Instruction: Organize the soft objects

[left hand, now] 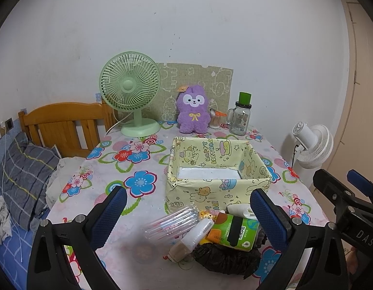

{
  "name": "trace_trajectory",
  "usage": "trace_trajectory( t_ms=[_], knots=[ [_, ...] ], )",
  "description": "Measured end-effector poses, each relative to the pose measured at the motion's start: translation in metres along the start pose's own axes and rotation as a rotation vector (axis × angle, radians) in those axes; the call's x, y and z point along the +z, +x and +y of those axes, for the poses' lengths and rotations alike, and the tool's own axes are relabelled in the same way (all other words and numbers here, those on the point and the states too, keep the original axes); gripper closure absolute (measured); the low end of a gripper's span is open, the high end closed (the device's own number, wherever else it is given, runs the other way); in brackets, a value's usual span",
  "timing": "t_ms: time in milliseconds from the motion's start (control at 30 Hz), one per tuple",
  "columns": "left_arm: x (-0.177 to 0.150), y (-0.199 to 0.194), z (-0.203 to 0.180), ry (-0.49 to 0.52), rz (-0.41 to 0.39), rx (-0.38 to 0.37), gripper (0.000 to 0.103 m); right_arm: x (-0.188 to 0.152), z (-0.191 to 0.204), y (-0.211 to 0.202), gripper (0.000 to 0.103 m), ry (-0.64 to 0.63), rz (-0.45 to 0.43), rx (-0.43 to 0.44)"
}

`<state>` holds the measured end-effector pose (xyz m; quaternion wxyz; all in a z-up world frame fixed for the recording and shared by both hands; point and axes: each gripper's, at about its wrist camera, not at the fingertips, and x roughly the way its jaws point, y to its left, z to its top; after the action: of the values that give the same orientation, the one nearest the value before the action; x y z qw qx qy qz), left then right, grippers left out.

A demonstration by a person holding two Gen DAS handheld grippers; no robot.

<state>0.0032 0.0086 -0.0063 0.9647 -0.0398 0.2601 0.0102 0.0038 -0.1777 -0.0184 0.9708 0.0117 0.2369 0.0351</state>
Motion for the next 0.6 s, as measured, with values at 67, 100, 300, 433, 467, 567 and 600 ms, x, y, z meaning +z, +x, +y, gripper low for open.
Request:
trace_trajectory(
  t_ms=[67,100,300,433,467,567,600],
  knots=[
    [-0.0001,-0.0004,-0.0005,0.001,0.000,0.003,0.001,0.0003,0.0005,-0.0001,0.001,-0.002,-0.001,0.000],
    [0.0002,-0.0014,-0.0008,0.001,-0.003,0.005,0.001,0.0002,-0.0002,-0.0004,0.001,-0.001,-0.002,0.002],
    [0.0014,-0.0038,-0.0009,0.008,-0.018,0.013,0.001,0.0014,-0.0004,-0.0012,0.001,-0.002,-0.007,0.008],
    [0.0011,-0.0038,-0.0004,0.009,-0.016,0.011,0.001,0.0009,-0.0004,-0.0017,0.001,-0.002,-0.007,0.008],
    [0.0007,-0.0037,-0.0005,0.011,-0.016,0.010,0.001,0.0016,-0.0006,-0.0014,0.001,0.002,-0.008,0.009],
    [-0.0006,-0.0039,-0.0009,0.017,-0.019,0.009,0.002,0.0010,-0.0025,0.0009,0.001,0.015,-0.004,0.020],
    [-0.0015,-0.0029,-0.0016,0.019,-0.018,0.009,0.002,0.0006,-0.0032,0.0024,0.001,0.021,0.000,0.027]
  ],
)
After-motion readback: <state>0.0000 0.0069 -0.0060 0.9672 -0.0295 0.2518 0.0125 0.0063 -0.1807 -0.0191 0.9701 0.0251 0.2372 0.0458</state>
